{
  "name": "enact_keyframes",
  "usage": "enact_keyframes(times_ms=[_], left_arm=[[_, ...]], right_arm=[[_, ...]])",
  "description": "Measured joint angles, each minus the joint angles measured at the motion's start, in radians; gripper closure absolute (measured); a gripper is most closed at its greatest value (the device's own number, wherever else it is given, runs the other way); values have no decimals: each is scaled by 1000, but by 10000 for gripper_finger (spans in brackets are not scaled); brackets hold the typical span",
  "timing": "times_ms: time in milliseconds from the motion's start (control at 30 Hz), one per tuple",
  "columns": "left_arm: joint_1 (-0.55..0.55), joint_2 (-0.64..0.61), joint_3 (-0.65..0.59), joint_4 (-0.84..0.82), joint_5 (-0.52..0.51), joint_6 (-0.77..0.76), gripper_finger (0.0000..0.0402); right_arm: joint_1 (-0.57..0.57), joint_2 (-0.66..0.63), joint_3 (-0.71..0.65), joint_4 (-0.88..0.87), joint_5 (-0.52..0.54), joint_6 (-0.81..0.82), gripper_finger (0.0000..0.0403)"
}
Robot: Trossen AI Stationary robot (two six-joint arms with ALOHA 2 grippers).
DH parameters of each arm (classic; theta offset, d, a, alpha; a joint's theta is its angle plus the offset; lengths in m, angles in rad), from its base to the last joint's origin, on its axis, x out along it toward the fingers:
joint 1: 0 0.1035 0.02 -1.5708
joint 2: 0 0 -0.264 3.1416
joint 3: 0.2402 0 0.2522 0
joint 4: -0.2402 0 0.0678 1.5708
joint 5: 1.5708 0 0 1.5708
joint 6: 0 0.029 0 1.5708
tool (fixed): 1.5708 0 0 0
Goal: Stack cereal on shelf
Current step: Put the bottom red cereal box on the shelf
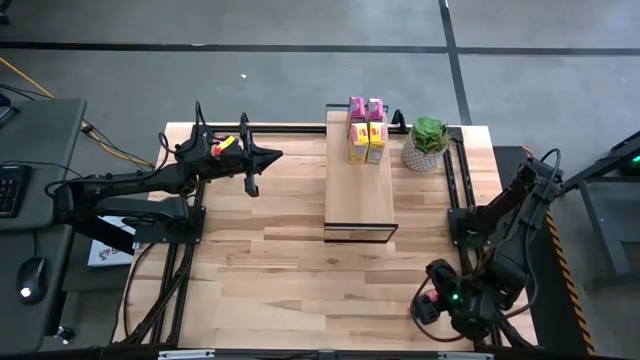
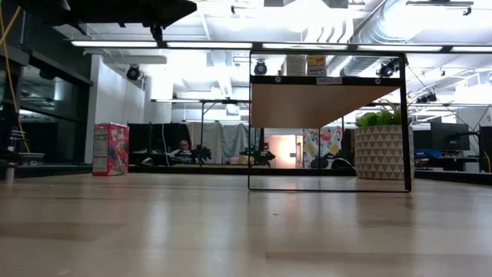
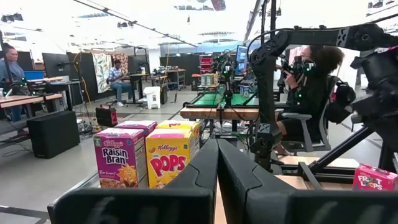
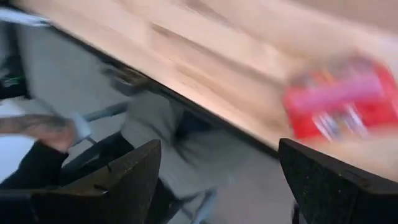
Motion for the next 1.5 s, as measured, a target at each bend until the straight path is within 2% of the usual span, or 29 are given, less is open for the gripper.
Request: enact_keyframes(times_ms=[100,267,333,433,500,833,933,1133,1367,1433,1500], left_arm=[[0,0,0,0,0,0,402],[0,0,0,-1,0,-4,401],[0,0,0,-6,0,-26,402],[0,0,0,-32,1,-58,401],[0,0,0,-54,1,-84,402],[-31,0,0,-16,1,-237,402],[-51,0,0,5,0,-277,402],[-115,0,0,-1,1,-317,402],[-257,3,0,8,0,-258,402],[-324,21,0,18,-33,-247,402],[-406,56,1,32,-127,-218,402]], right_arm=[[-14,0,0,84,168,-230,87],[-20,0,1,295,507,-903,87],[-20,0,1,349,612,-1162,87],[-25,0,1,350,731,-1399,87],[-42,0,1,335,759,-1522,87],[-157,0,1,266,761,-2184,87],[-197,0,1,268,761,-2245,87],[-276,0,1,262,757,-2262,87],[-351,0,1,204,739,-2310,87],[-358,0,14,148,710,-2292,87],[-358,-1,45,77,681,-2221,87]])
